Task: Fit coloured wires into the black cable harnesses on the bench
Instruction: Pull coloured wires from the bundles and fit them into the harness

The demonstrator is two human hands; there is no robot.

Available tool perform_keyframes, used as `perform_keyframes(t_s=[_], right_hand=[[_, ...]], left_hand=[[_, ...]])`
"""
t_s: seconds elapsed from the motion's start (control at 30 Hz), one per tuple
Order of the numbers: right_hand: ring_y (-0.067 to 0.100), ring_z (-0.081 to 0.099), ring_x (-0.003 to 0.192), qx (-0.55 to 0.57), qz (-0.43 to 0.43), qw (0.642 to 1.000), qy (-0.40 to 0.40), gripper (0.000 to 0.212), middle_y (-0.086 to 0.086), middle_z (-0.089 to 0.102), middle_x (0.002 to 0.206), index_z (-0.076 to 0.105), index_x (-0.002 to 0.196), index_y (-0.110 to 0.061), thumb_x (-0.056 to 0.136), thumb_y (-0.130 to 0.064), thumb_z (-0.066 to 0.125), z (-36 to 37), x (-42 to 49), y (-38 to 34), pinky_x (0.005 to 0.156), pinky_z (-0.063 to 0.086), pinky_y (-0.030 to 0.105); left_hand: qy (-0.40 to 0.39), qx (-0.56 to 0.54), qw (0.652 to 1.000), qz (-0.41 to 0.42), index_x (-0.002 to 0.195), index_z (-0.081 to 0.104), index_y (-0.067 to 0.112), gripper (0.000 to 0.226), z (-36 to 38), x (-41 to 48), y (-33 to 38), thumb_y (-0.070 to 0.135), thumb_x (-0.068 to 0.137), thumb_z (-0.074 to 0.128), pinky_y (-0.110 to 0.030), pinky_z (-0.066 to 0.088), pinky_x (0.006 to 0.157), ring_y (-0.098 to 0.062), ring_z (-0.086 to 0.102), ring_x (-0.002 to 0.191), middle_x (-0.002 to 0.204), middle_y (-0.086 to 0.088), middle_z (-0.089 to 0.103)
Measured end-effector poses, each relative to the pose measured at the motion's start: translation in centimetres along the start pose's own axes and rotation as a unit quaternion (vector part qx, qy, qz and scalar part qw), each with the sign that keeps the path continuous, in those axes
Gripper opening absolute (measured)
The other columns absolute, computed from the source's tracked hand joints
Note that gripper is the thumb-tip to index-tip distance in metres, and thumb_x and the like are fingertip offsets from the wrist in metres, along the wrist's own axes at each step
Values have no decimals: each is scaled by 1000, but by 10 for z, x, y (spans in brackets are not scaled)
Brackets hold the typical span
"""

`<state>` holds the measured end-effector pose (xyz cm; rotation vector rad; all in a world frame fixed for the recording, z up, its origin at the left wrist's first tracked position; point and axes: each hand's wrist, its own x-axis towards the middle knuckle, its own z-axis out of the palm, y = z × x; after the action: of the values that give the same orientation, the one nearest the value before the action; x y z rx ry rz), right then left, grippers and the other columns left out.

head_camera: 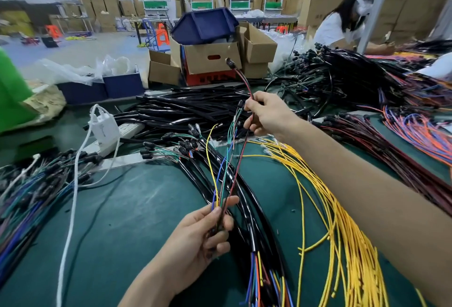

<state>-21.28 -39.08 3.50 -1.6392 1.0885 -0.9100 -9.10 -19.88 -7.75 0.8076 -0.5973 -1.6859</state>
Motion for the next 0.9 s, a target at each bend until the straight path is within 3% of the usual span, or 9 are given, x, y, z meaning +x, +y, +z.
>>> perform_keyframes(t_s=[0.17,0.3,0.4,0.5,0.6,0.7,0.77,0.83,0.9], right_hand=[[16,48,45,23,28,999,34,17,13,60,63,47,88,-11,102,-16,39,-5,8,9,39,45,18],[20,50,51,89,65,993,34,11,17,57,67,45,97,-7,103,-13,38,-9,10,17,42,50,19],[25,57,63,133,110,985,-11,8,21,55,77,48,104,-3,100,-7,42,-16,11,30,51,56,25],[27,59,67,62,129,990,15,17,24,57,85,55,110,7,96,-3,50,-48,16,46,55,55,23],[22,56,55,-100,90,980,149,15,22,59,76,64,99,4,93,-4,53,-112,22,68,49,50,26],[36,63,90,-424,101,862,259,20,22,66,100,68,101,-5,90,-11,52,-192,5,100,74,49,37],[40,58,103,-535,177,784,260,22,25,61,111,62,107,-3,89,-9,51,-240,-18,127,78,47,40],[42,55,111,-590,247,727,249,28,26,59,117,59,113,1,87,-6,53,-275,-42,153,86,48,45],[41,57,112,-597,284,707,252,32,26,59,120,60,117,1,86,-3,51,-295,-61,170,90,48,46]], left_hand=[[-18,-4,1000,-17,106,69,-1,33,-2,0,-1,16,86,49,-19,37,40,-5,27,42,57,1,35],[-30,-24,998,-46,80,66,2,23,-1,-2,-2,16,87,49,-22,39,39,-7,26,40,55,1,27],[-21,-35,998,-42,71,61,5,25,1,-2,-4,14,88,46,-26,43,41,-8,27,36,52,1,24],[9,-53,998,-30,74,64,0,23,4,0,-4,10,85,46,-30,48,42,-11,30,33,47,0,26],[-1,-49,998,-36,76,67,0,28,-5,3,-6,9,89,44,-33,53,51,-14,35,34,46,-1,29],[-154,-107,979,-84,105,62,-2,33,-17,12,-7,8,103,31,-44,51,82,-21,54,56,61,-5,35],[-104,-55,993,-24,125,46,-4,40,-21,13,-7,10,106,14,-45,35,99,-26,56,78,75,-10,36],[-147,-1,989,-32,119,53,3,32,-33,23,-12,24,104,35,-41,38,92,-17,53,71,74,-3,46],[-139,74,987,-34,100,61,11,30,-52,37,-20,38,88,67,-36,40,75,-10,51,55,62,5,54]])
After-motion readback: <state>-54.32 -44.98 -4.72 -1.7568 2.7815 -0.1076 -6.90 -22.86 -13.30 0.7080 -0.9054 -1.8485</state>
